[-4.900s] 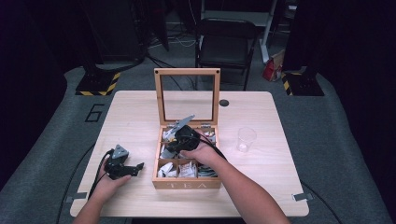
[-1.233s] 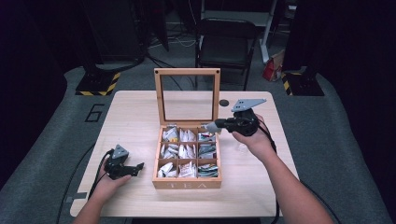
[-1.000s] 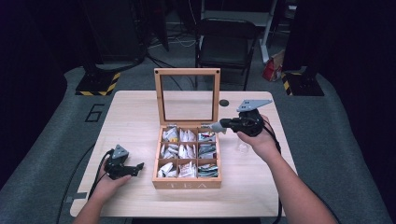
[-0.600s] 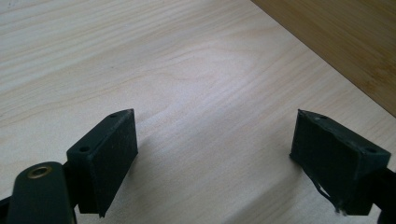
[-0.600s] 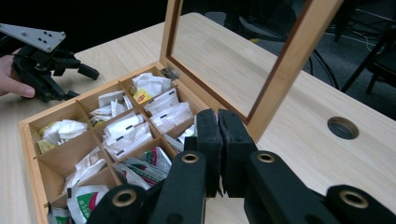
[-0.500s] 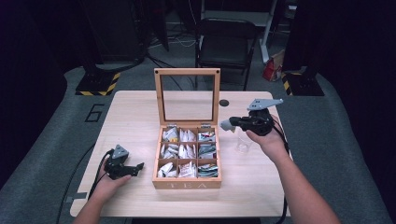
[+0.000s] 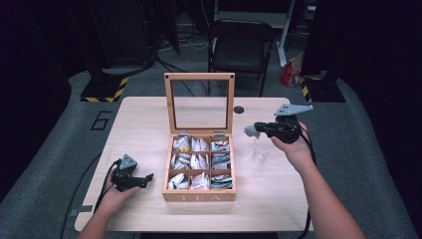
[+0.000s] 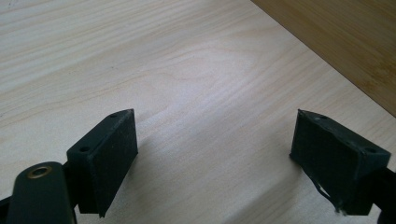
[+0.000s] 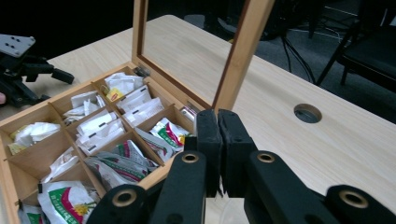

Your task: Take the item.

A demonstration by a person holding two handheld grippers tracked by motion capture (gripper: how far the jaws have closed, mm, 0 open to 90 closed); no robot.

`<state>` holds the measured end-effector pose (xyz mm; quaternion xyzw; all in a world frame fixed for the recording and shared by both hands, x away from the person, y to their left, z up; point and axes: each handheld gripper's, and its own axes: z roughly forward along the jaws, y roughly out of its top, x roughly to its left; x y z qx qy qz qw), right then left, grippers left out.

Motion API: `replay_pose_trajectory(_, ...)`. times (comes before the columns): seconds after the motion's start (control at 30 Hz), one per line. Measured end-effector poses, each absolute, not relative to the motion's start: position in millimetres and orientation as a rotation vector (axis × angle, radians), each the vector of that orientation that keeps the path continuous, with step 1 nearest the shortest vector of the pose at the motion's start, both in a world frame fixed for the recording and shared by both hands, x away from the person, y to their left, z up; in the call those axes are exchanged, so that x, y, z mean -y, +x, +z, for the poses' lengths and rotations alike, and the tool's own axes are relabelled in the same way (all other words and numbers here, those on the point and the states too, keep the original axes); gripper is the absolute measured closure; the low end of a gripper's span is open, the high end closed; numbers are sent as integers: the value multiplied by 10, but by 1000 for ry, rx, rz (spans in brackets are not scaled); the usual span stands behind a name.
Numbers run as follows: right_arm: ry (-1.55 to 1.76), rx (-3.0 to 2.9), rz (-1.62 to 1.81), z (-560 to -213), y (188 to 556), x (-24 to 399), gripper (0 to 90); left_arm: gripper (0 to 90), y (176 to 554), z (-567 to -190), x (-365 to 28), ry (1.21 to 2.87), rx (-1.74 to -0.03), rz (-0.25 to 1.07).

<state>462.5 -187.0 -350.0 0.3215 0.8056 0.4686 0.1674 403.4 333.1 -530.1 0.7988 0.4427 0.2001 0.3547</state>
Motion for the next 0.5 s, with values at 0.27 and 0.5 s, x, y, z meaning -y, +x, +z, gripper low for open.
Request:
replay_pose_trajectory(0.27,962,-2273,1307,-3531,4652,1979,883,140,4034,-5301,-3330,2063,-1145,517)
replay_pose_trajectory(0.5,984,-2275,1265,-3623,4662,2072,883,140,4035,-5301,-3331,2064,-1144,517)
